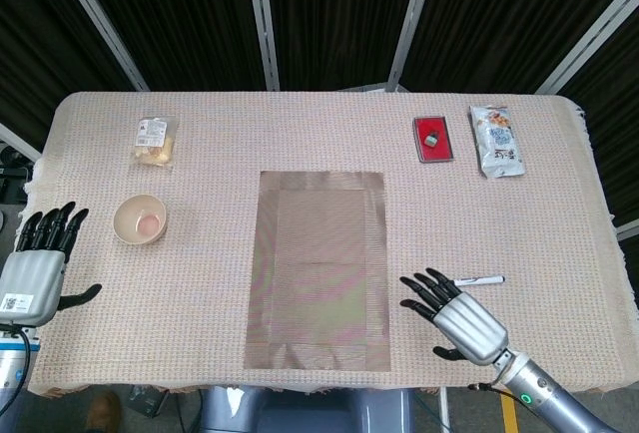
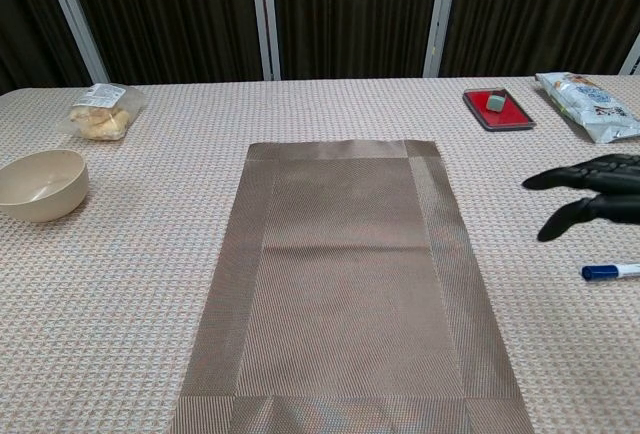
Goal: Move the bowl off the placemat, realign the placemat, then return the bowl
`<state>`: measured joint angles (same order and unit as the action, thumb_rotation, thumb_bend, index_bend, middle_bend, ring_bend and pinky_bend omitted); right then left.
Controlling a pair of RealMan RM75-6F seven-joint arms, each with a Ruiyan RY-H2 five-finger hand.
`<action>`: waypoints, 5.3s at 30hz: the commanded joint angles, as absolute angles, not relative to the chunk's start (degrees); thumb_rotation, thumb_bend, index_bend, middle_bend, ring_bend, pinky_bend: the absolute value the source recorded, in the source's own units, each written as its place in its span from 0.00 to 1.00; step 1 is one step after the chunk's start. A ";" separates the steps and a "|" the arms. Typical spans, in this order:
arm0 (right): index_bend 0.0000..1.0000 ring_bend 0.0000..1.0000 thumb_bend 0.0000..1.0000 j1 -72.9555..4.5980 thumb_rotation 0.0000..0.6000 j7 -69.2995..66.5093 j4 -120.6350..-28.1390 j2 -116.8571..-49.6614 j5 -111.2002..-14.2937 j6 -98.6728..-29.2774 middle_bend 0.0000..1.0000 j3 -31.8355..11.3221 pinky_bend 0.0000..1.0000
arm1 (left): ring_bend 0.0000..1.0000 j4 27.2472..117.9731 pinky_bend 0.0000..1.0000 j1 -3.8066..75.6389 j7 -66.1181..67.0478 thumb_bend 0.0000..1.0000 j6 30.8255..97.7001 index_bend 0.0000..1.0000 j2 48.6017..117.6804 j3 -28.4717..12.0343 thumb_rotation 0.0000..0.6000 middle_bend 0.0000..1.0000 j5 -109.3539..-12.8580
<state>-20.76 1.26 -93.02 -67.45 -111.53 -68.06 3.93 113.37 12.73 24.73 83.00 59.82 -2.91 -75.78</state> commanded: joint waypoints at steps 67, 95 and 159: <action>0.24 0.00 0.00 -31.54 1.00 22.82 -89.38 -84.33 -108.18 -54.50 0.00 8.76 0.00 | 0.00 111.16 0.00 14.00 24.96 0.00 79.73 0.00 61.29 -4.97 1.00 0.00 -72.26; 0.63 0.00 0.48 -32.74 1.00 16.40 -86.58 -86.48 -108.42 -59.10 0.02 8.78 0.00 | 0.00 111.42 0.00 14.09 24.36 0.00 79.33 0.00 60.91 -4.96 1.00 0.00 -72.33; 0.00 0.00 0.00 -42.07 1.00 36.10 -58.48 -74.78 -105.76 -62.49 0.00 -3.35 0.00 | 0.00 108.95 0.00 14.94 22.96 0.00 77.57 0.00 60.93 -5.89 1.00 0.00 -69.75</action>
